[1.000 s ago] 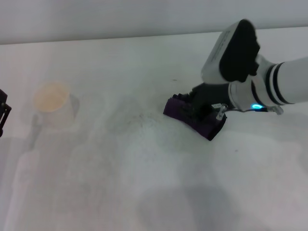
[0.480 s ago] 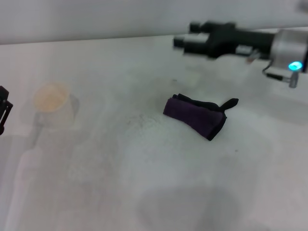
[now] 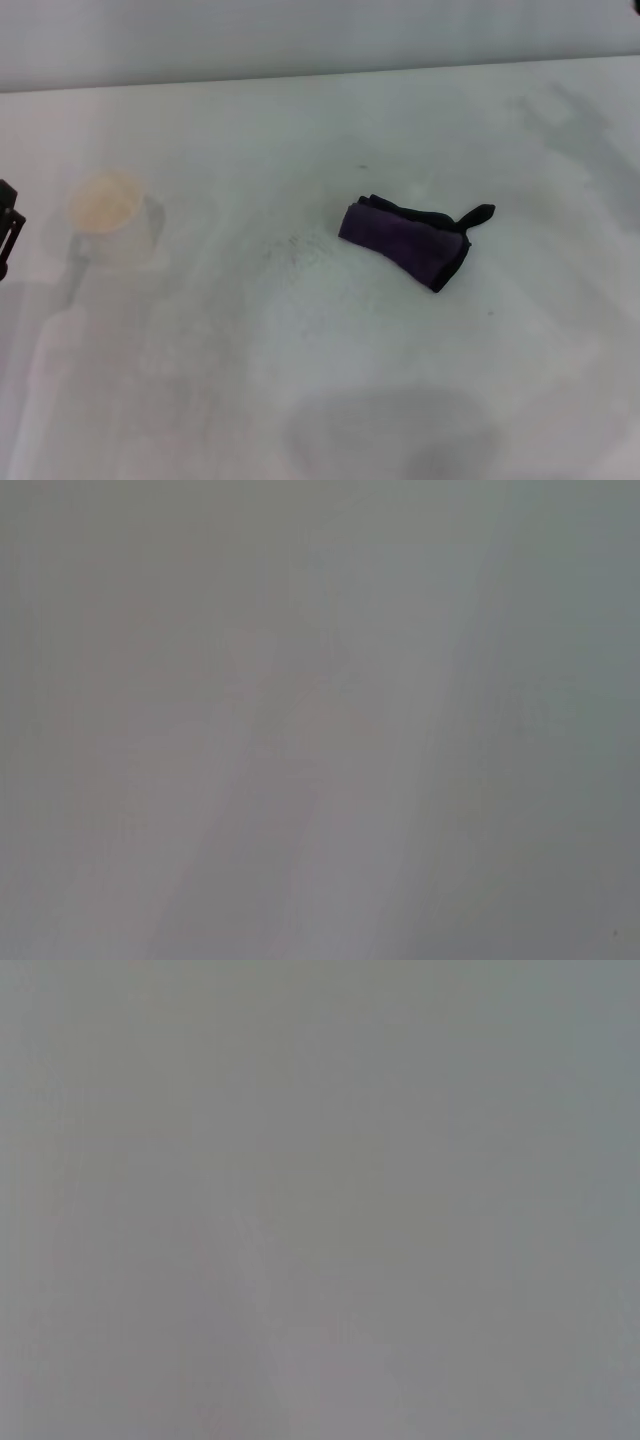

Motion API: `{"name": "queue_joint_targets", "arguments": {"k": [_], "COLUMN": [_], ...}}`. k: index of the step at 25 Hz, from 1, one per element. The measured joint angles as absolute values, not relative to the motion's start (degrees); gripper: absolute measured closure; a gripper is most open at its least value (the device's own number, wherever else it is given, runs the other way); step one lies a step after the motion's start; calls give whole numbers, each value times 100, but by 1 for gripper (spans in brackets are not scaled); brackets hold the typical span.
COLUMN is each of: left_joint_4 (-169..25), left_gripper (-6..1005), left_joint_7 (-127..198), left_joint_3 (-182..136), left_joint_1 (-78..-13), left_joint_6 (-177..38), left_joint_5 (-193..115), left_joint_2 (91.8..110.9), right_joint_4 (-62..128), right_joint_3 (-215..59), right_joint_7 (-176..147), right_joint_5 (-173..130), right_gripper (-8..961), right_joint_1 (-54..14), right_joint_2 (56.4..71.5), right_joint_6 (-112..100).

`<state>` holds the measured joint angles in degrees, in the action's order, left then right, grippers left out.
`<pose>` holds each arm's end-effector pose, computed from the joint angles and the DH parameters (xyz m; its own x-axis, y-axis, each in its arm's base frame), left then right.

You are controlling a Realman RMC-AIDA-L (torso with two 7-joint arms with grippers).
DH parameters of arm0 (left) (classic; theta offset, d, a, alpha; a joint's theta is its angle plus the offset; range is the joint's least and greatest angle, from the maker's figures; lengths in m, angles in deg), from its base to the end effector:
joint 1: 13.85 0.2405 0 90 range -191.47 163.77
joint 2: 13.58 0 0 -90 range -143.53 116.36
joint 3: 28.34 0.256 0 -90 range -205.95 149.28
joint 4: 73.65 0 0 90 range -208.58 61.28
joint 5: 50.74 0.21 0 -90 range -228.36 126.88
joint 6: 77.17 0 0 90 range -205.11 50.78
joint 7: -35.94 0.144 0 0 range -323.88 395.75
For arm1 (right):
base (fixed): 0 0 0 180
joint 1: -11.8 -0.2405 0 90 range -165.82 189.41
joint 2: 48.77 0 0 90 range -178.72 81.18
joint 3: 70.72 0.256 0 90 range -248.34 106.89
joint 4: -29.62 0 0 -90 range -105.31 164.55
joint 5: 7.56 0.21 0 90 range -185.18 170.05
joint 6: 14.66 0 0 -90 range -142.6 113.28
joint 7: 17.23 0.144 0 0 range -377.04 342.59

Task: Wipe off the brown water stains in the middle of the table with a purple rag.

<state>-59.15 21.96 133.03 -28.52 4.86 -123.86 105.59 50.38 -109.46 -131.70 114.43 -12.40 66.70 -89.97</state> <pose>-0.3318 0.2528 -0.0305 0.5379 -0.0869 0.8385 0.8196 -0.1790 -0.5443 0.3200 0.3522 0.0859 0.2967 0.0360 -0.9543 -0.8718 -0.3978 -0.2860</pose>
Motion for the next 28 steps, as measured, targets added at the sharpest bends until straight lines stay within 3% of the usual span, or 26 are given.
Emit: {"name": "queue_joint_targets", "arguments": {"k": [8, 28], "left_joint_4": [-5924, -5808], "left_gripper": [111, 111], "left_joint_7": [2196, 2065], "left_joint_3": [13303, 13303], "left_joint_1": [-2853, -2914], "left_joint_6": [489, 493], "left_joint_5": [-12489, -13196], "left_joint_2": [10564, 10605], "right_joint_4": [3476, 3068], "right_joint_3": [-9951, -9898], "right_joint_7": [-17018, -17022], "right_joint_5": [11652, 11649], "right_gripper": [76, 77], "right_joint_1": [-1368, -1415], "right_joint_2": [6703, 6725], "right_joint_6": [-7787, -7612]}}
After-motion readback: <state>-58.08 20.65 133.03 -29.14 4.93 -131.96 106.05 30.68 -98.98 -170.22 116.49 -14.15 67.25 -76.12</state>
